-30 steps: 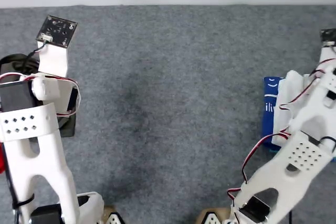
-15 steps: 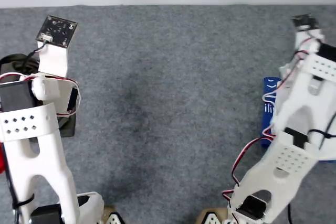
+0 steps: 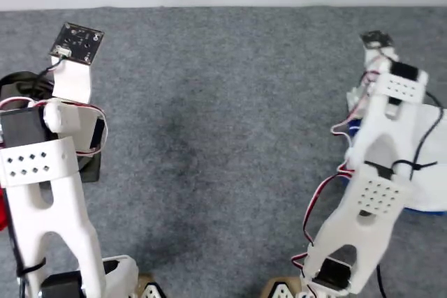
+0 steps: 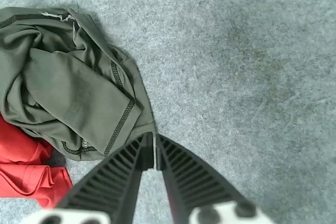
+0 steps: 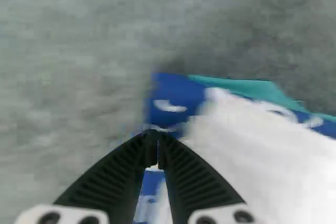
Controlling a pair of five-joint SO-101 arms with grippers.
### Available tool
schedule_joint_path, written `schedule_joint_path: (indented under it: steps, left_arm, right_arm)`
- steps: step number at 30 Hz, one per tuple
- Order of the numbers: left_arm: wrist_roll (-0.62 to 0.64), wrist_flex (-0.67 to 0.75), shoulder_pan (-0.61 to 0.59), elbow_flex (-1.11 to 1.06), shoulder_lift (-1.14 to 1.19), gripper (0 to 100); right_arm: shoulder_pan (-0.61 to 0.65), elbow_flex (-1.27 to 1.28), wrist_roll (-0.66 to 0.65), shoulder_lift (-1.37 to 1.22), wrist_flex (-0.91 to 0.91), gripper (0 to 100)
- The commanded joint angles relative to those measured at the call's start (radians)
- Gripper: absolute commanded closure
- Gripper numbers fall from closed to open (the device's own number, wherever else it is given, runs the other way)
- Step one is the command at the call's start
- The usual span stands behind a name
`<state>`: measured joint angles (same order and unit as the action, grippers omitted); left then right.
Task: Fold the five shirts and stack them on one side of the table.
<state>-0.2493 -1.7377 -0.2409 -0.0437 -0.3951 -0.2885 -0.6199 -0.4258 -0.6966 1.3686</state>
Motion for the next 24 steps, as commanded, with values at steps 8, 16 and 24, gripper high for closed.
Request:
schedule_joint_path:
  steps: [8,16,24]
  left_arm:
    - [-0.008,-0.017,-0.008,0.007,-0.048,98]
    - [-0.008,-0.015,-0.006,-0.062,-0.178,98]
    - [-0.012,0.057,-0.006,-0.197,-0.203,98]
  right_arm:
    - [0.263,-0.048,0.176,0.377,0.344,98.9]
    - [0.329,0.003,0.334,0.499,0.429,99.0]
    - [0.318,0.325,0.348,0.756,0.427,99.0]
